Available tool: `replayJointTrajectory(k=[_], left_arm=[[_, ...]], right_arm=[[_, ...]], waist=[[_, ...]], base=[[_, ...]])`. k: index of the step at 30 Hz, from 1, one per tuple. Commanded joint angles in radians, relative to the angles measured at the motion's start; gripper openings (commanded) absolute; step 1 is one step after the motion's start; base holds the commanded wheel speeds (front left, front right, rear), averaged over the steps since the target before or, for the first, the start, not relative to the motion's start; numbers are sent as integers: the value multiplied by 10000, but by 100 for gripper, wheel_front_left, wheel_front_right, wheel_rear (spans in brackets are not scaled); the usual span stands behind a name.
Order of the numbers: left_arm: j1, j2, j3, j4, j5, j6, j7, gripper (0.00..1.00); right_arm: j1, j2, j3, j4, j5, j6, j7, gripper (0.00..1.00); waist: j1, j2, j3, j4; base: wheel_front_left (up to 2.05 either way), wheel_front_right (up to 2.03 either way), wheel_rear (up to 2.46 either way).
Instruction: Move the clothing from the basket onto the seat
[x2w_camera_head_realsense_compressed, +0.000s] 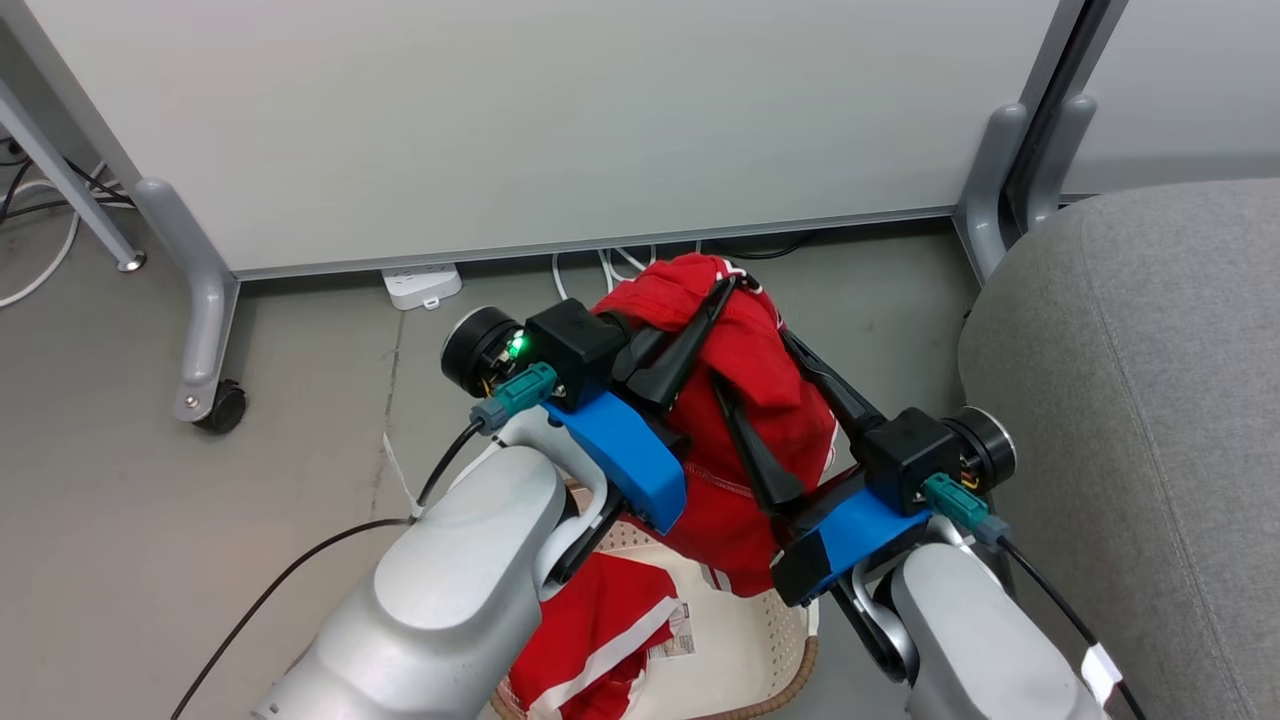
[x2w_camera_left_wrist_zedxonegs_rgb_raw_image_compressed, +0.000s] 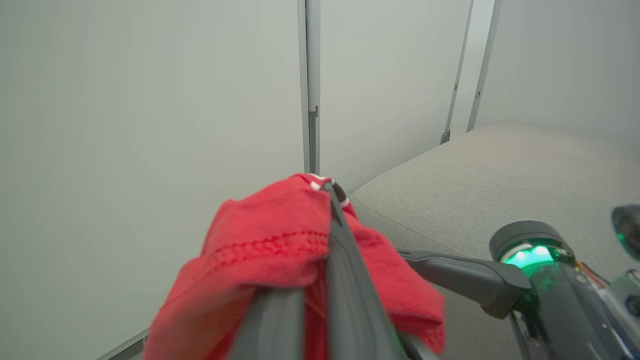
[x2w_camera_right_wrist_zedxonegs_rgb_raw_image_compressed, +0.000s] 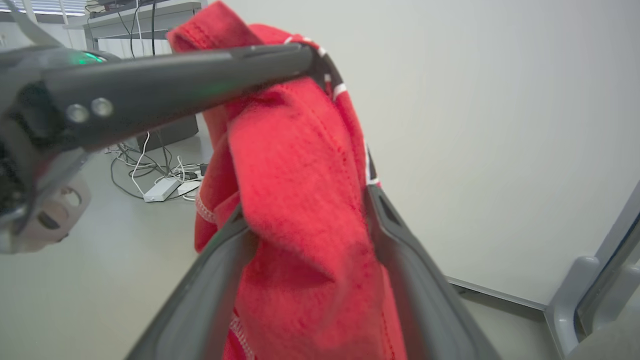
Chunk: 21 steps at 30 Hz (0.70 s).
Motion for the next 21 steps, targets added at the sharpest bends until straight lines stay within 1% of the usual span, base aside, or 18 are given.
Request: replayJointTrajectory(k=[1,5,6,7,21], left_arm=[[-185,15,-10,-50,-38,41,-83,0],[-221,2,-68,-28,-103,66,-95,0],[-233,-2,-79,-18,-112,75,-94,0],[-245,-4,-89,-7,-105,83,-100,0],[-363,-19,-169,80,-180,98,-151,0]], right_arm=[[-255,43,67,227,-42,-3,-1,100],[-469,54,127,597,117,-3,-3,100],[-502,53,155,706,169,-3,-1,38],[-535,54,216,804,253,-3,-3,0],[-827,54,386,950,519,-3,-3,0]], waist=[[-1,-1,44,24],[-1,-1,93,49],[-1,-1,99,51],[-1,-1,105,51],[-1,-1,165,20]], base=[[0,0,0],[0,0,0],[0,0,0],[0,0,0],[0,0,0]])
